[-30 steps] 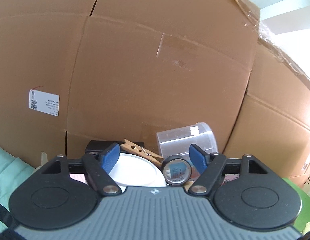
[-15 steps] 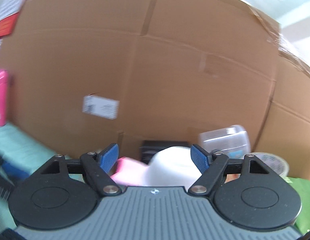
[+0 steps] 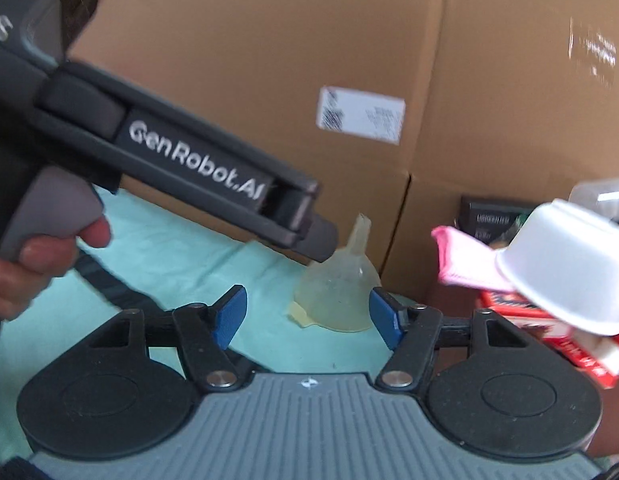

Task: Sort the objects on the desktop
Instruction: 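Move the right gripper to the clear funnel and close on its spout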

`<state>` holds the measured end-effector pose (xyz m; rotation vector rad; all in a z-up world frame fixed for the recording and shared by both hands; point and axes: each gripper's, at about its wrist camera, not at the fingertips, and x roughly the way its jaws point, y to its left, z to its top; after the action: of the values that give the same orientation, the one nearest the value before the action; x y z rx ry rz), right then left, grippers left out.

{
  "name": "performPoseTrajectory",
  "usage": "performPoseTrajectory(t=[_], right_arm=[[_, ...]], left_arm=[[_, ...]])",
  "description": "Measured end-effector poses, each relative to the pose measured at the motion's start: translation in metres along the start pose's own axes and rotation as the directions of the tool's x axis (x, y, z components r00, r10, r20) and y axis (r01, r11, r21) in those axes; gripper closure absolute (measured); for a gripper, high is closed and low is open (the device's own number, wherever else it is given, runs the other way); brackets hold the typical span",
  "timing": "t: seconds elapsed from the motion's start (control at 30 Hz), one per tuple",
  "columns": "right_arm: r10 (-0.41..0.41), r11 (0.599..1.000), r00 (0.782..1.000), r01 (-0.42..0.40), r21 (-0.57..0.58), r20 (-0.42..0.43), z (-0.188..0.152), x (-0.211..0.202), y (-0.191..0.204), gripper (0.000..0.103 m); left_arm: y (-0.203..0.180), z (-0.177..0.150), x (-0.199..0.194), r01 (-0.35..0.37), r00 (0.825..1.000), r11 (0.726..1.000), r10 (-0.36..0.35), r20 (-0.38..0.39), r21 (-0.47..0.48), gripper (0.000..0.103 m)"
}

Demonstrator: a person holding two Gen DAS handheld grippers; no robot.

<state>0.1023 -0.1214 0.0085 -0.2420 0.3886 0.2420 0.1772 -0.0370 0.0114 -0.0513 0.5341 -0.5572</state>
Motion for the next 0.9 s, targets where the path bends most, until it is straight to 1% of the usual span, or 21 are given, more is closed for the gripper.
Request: performPoseTrajectory(t=[0.1,0.2,0.3,0.33,0.37,0.47,0.5,0.53,0.57,0.6,0.67,0.73,0.8,0.9], right_arm=[[-0.055,0.997,0.998,0.057,0.048,-0.037,0.0,0.029,-0.001,0.031],[-0.098,0.992,0.991,0.105,0.069,-0.093,0.001,0.055,0.001,0.03],[-0.122,0.988,0.984,0.133,0.075,-0.128,0.003,0.074,0.006,0.028],[-0.137,0.987,0.981,0.147,0.071,-0.138,0.004,0.079,0.007,0.026],[-0.152,0.985,0.978,0.163,0.064,-0.142,0.006,0.085,0.009,0.025],[-0.177,0.979,0.97,0.19,0.071,-0.165,0.009,0.102,0.009,0.025],[-0.18,0.977,0.968,0.197,0.084,-0.177,0.009,0.108,0.007,0.025],[-0.184,0.974,0.965,0.204,0.098,-0.188,0.01,0.113,0.004,0.025],[-0.19,0.97,0.96,0.215,0.11,-0.203,0.01,0.119,0.001,0.025],[-0.193,0.967,0.955,0.223,0.12,-0.225,0.01,0.125,-0.002,0.025],[-0.161,0.967,0.954,0.204,0.153,-0.253,0.01,0.133,-0.009,0.023],[-0.14,0.964,0.956,0.191,0.185,-0.257,0.011,0.136,-0.014,0.022],[-0.134,0.964,0.957,0.185,0.188,-0.256,0.011,0.137,-0.015,0.023],[-0.121,0.967,0.962,0.17,0.192,-0.245,0.011,0.132,-0.016,0.026]], left_arm=[[0.008,0.009,0.022,0.041,0.999,0.999,-0.04,-0.034,0.024,0.014],[0.015,0.019,0.046,0.066,0.995,0.997,-0.063,-0.079,0.039,0.022],[0.02,0.028,0.07,0.097,0.989,0.994,-0.091,-0.12,0.045,0.025],[0.021,0.03,0.077,0.097,0.987,0.994,-0.09,-0.131,0.054,0.028],[0.021,0.032,0.084,0.096,0.986,0.993,-0.087,-0.142,0.062,0.034],[0.022,0.037,0.099,0.113,0.98,0.991,-0.099,-0.171,0.069,0.046],[0.023,0.038,0.103,0.118,0.979,0.99,-0.104,-0.177,0.073,0.049],[0.024,0.038,0.106,0.116,0.978,0.99,-0.101,-0.181,0.074,0.055],[0.025,0.037,0.108,0.102,0.98,0.991,-0.087,-0.176,0.081,0.063],[0.027,0.037,0.11,0.09,0.982,0.992,-0.073,-0.173,0.089,0.067],[0.035,0.035,0.111,0.108,0.982,0.991,-0.095,-0.163,0.074,0.069],[0.041,0.033,0.109,0.119,0.982,0.992,-0.111,-0.154,0.042,0.069],[0.043,0.031,0.107,0.114,0.983,0.993,-0.11,-0.146,0.021,0.07],[0.038,0.029,0.098,0.099,0.986,0.994,-0.093,-0.136,0.039,0.075]])
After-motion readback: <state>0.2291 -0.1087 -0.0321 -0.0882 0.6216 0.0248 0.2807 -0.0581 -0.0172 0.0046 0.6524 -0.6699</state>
